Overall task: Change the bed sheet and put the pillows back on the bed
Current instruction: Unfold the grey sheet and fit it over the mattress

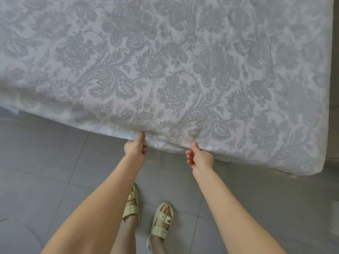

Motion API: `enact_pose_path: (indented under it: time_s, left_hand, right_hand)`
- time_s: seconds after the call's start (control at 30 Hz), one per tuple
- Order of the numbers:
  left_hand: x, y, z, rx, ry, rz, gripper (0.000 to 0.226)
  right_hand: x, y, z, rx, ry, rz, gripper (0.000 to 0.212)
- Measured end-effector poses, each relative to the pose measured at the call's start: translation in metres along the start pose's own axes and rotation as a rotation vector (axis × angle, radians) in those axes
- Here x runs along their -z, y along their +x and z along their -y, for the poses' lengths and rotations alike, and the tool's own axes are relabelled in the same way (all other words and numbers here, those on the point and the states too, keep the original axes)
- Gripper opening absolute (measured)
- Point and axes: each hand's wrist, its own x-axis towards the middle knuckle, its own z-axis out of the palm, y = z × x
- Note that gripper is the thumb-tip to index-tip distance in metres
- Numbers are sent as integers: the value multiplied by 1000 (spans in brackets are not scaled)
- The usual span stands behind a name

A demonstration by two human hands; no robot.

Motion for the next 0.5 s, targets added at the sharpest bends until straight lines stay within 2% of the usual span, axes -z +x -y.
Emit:
enact_pose_path:
  time_s: [0.2,0.37,0.5]
  left_hand:
    - [34,-20,27,-156,204,-88,32]
    - [52,-36,30,-97,254,-53,29]
    - [64,-34,26,-8,375,9,19]
  right_hand:
    - [23,-26,-6,34,-142,-10,29]
    - [25,-36,-17,-12,-138,-28,32]
    - [31,-36,-9,-6,-312,13,35]
